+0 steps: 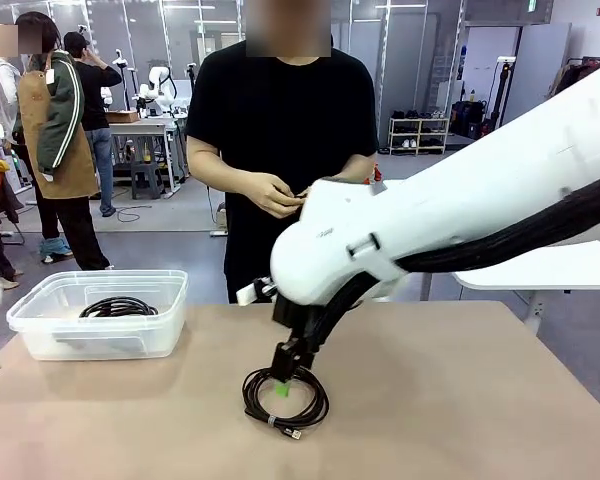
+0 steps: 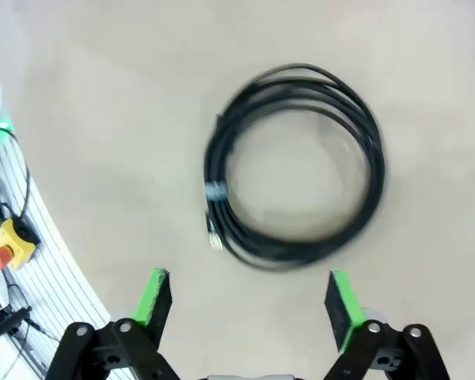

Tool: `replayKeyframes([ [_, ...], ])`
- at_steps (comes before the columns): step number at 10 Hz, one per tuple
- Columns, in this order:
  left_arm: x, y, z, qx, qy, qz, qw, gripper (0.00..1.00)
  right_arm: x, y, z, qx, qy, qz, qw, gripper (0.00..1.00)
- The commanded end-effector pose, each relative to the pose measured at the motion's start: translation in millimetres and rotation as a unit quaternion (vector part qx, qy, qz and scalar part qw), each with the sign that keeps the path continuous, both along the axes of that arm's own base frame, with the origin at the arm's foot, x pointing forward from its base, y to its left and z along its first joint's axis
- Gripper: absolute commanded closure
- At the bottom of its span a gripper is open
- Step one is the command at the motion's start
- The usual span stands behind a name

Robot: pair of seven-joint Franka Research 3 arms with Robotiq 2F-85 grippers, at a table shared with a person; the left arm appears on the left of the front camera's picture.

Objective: Organize and store the cables.
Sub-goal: Place the USB Extension Cable into the Organizing box.

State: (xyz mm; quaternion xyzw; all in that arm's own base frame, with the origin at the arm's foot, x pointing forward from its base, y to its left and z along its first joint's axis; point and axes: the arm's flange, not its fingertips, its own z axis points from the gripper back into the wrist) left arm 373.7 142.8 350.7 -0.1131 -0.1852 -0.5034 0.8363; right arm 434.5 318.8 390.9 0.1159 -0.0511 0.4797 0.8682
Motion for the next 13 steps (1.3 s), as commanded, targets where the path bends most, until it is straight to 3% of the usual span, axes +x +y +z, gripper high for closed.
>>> replayKeyframes([
  [1, -57.9, -3.1, -38.1, 0.004, -0.036, -0.095, 0.995, 0.0, -25.2, -93.9, 31.5, 0.053, 0.007, -0.004, 0.999, 0.0],
  [3, -66.6, 37.2, -27.4, 0.015, -0.094, -0.082, 0.992, 0.0, -35.2, -159.2, 45.0, 0.061, -0.002, -0.009, 0.998, 0.0],
  [4, -20.1, 42.8, -22.4, 0.017, -0.027, -0.073, 0.997, 0.0, -13.2, -88.4, 36.0, 0.052, -0.002, -0.012, 0.999, 0.0],
  [7, -20.1, 42.8, -22.4, 0.017, -0.027, -0.073, 0.997, 0.0, -13.2, -88.4, 36.0, 0.052, -0.002, -0.012, 0.999, 0.0],
  [9, -20.1, 42.8, -22.4, 0.017, -0.027, -0.073, 0.997, 0.0, -34.1, -134.7, 28.1, 0.062, 0.005, -0.003, 0.998, 0.0],
  [10, -18.4, 40.0, -22.7, 0.027, -0.028, -0.081, 0.996, 0.0, -46.8, -166.0, 25.7, 0.111, -0.002, 0.017, 0.994, 0.0],
  [11, -23.0, 43.7, -27.5, 0.008, -0.042, -0.105, 0.994, 0.0, -53.3, -189.0, 26.0, 0.133, -0.014, 0.02, 0.991, 0.0],
  [13, -23.1, 25.6, -14.7, 0.011, -0.06, -0.112, 0.992, 0.0, -61.8, -217.9, 25.5, 0.158, -0.039, 0.082, 0.983, 0.0],
])
